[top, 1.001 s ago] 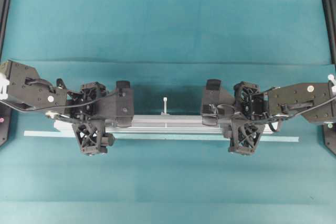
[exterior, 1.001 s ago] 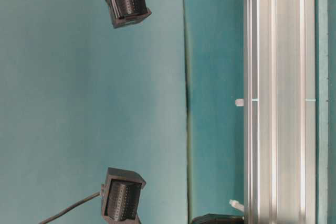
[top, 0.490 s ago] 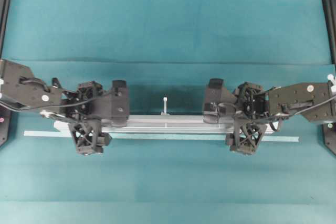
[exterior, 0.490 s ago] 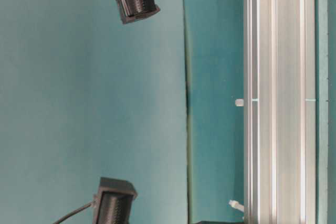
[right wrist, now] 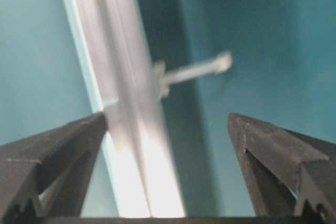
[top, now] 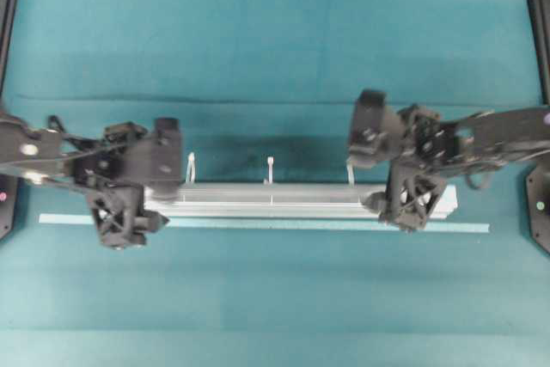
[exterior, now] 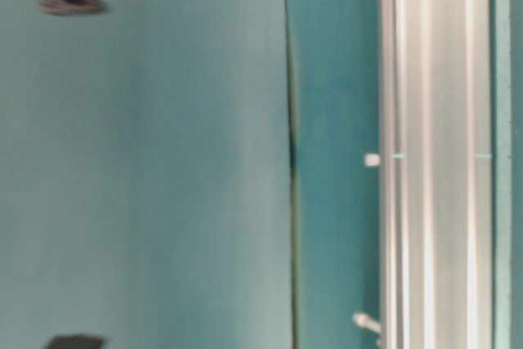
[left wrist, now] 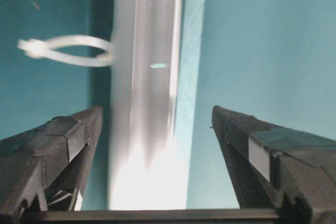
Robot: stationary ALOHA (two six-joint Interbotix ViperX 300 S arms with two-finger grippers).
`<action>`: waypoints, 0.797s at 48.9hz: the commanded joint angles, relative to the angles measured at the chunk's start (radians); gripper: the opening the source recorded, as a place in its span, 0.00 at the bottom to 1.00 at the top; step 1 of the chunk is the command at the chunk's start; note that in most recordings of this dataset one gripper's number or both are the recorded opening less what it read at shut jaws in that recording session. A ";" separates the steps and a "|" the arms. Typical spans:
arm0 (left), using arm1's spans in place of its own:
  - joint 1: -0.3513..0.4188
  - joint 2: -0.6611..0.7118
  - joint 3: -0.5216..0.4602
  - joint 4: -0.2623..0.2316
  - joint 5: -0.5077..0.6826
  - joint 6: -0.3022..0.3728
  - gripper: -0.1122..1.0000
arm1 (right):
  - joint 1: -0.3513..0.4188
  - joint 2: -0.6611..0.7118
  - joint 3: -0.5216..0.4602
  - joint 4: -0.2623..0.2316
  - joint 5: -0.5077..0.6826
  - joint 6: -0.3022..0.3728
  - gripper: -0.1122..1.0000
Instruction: Lift the large metal rail with both hands.
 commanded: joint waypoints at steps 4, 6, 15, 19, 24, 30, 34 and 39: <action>0.008 -0.110 0.005 0.000 0.000 0.002 0.91 | -0.003 -0.095 -0.008 -0.002 -0.008 0.005 0.97; 0.008 -0.132 0.008 0.000 0.000 0.002 0.91 | -0.003 -0.121 -0.006 -0.002 -0.008 0.005 0.97; 0.009 -0.225 0.015 0.000 0.000 0.003 0.91 | -0.005 -0.225 0.006 -0.003 -0.009 0.003 0.97; 0.009 -0.273 0.015 0.000 0.000 0.002 0.91 | -0.006 -0.267 0.015 -0.006 -0.012 0.003 0.97; 0.009 -0.344 0.017 0.000 -0.003 0.000 0.91 | -0.008 -0.316 0.029 -0.008 -0.021 0.003 0.97; 0.011 -0.413 0.017 0.000 -0.003 -0.002 0.91 | -0.011 -0.376 0.054 -0.009 -0.043 0.003 0.97; 0.009 -0.456 0.018 0.000 -0.005 -0.003 0.91 | -0.012 -0.414 0.067 -0.009 -0.060 0.003 0.97; 0.009 -0.495 0.026 0.000 -0.006 -0.006 0.91 | -0.015 -0.459 0.083 -0.009 -0.074 0.003 0.97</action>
